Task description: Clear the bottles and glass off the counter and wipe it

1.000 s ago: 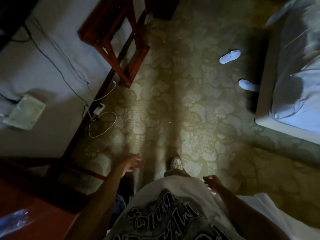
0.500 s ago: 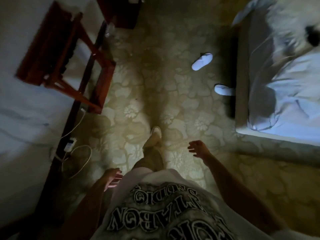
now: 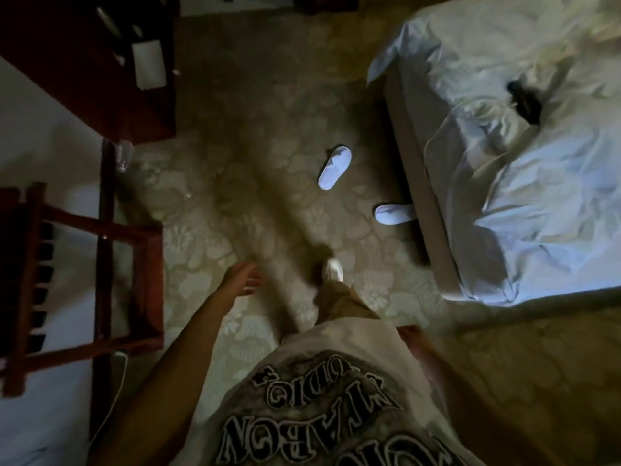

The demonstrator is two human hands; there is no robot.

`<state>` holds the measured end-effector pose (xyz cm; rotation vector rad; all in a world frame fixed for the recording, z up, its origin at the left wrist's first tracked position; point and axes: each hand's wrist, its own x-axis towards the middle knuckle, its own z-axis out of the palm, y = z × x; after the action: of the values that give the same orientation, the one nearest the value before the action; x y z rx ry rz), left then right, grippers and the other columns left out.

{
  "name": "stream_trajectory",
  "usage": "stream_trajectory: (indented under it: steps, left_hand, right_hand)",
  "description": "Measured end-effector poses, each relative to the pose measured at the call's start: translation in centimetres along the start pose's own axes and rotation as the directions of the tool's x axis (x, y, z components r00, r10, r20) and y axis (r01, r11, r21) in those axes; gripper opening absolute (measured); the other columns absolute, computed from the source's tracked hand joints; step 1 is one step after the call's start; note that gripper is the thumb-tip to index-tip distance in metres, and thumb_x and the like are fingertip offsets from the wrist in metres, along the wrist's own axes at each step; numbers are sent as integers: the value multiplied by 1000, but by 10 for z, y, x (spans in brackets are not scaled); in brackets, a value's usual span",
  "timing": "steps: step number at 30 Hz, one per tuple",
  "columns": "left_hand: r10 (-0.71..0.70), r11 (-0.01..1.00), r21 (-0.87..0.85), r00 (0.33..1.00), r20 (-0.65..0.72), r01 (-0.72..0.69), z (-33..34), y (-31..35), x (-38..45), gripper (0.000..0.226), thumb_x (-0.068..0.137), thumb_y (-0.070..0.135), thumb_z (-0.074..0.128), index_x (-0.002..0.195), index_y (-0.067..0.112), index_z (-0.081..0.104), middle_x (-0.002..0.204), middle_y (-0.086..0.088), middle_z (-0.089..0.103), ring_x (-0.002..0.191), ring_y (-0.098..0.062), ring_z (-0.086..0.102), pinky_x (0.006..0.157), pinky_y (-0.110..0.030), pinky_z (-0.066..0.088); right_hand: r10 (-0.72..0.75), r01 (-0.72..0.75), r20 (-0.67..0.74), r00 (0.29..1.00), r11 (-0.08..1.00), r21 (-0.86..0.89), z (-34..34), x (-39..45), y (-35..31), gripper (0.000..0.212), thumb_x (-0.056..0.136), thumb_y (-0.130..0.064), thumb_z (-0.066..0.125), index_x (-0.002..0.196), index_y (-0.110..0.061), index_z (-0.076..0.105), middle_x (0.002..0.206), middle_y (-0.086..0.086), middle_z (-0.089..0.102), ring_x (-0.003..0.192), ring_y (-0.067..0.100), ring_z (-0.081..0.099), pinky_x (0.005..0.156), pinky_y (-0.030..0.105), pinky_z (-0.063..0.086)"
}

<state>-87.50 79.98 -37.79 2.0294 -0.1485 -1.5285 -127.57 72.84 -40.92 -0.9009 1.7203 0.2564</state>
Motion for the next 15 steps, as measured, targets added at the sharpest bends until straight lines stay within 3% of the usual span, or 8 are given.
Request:
stream_trajectory:
  steps: [4,7,10,15]
  left_hand:
    - [-88,996,-22,996,-13,88,-4,64,63,33,99,28,49,118,4,62,111,-16,69,93,-29,68,76,-34,52]
    - [-259,960,-132,961,-96,246,-10,91,81,29,99,26,49,113,4,62,111,-17,67,89,-27,65,79,-35,50]
    - [-395,906,-211,913,-105,367,-19,113,88,28,99,24,49,108,1,62,111,-18,64,88,-29,60,84,-39,44]
    - [-435,885,-264,884,-169,385,-34,173,123,22,101,22,46,105,3,57,108,-14,58,95,-29,52,84,-36,37]
  right_hand:
    - [-47,47,-35,998,999,-10,-16,66,-132,29,92,-6,49,64,-6,52,57,12,52,52,17,44,43,17,38]
    - [-165,166,27,986,985,-50,-32,103,-251,26,92,-8,51,67,-9,57,74,27,59,55,12,52,56,37,42]
    - [-242,243,81,967,970,-2,-44,118,-380,13,98,-16,46,92,-11,57,91,15,62,70,17,58,59,28,41]
    - [-423,441,177,889,894,-78,-45,149,-565,18,98,-5,43,111,-1,54,88,13,60,60,11,61,48,17,46]
